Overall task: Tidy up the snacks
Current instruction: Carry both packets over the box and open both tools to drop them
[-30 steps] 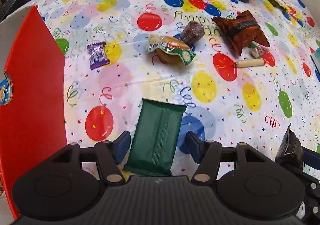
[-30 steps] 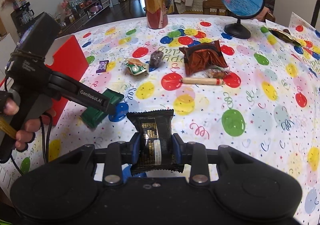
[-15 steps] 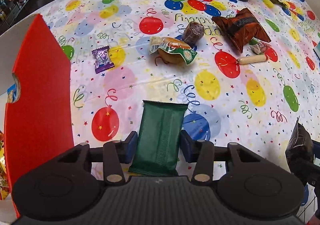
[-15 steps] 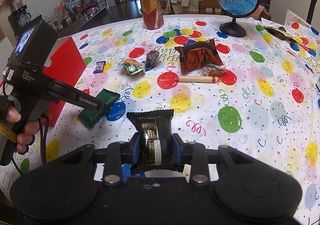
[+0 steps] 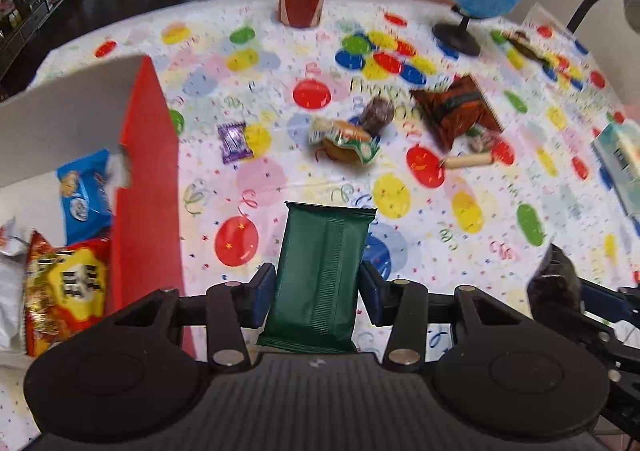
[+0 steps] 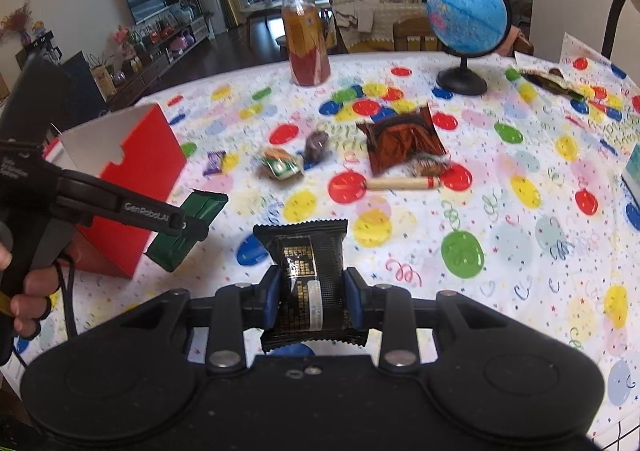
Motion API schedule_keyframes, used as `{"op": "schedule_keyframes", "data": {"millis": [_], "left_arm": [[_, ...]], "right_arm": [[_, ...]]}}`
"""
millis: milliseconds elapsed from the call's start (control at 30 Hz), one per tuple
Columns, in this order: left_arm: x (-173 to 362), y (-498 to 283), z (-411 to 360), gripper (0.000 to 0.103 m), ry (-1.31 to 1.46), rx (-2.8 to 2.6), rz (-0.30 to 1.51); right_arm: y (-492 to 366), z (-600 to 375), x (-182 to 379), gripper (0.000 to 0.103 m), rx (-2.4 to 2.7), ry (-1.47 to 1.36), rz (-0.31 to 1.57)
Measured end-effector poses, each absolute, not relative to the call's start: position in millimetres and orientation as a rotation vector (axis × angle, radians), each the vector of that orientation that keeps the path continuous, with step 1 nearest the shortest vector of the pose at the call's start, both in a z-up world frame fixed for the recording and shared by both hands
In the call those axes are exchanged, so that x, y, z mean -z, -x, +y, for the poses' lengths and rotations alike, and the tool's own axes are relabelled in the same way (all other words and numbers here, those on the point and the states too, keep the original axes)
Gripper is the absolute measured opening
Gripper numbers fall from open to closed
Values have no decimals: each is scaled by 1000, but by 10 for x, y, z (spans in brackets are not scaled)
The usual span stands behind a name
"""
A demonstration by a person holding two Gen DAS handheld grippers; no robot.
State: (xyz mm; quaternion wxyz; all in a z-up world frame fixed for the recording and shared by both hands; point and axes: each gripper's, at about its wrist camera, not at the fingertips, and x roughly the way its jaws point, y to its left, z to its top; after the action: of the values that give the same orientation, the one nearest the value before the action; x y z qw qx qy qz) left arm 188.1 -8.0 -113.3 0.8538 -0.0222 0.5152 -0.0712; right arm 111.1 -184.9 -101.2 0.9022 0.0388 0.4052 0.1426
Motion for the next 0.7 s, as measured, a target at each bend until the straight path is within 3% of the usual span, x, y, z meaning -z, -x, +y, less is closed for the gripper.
{"op": "schedule_keyframes", "data": {"millis": [400,700], "left_arm": [[458,-1550,387,44,103,120,949],[247,-1362,983,44,146,37,889]], "right_arm": [[-1117,-1362,493,32,-385,-44,740],[-1236,-720,262,32,-496,-5,696]]}}
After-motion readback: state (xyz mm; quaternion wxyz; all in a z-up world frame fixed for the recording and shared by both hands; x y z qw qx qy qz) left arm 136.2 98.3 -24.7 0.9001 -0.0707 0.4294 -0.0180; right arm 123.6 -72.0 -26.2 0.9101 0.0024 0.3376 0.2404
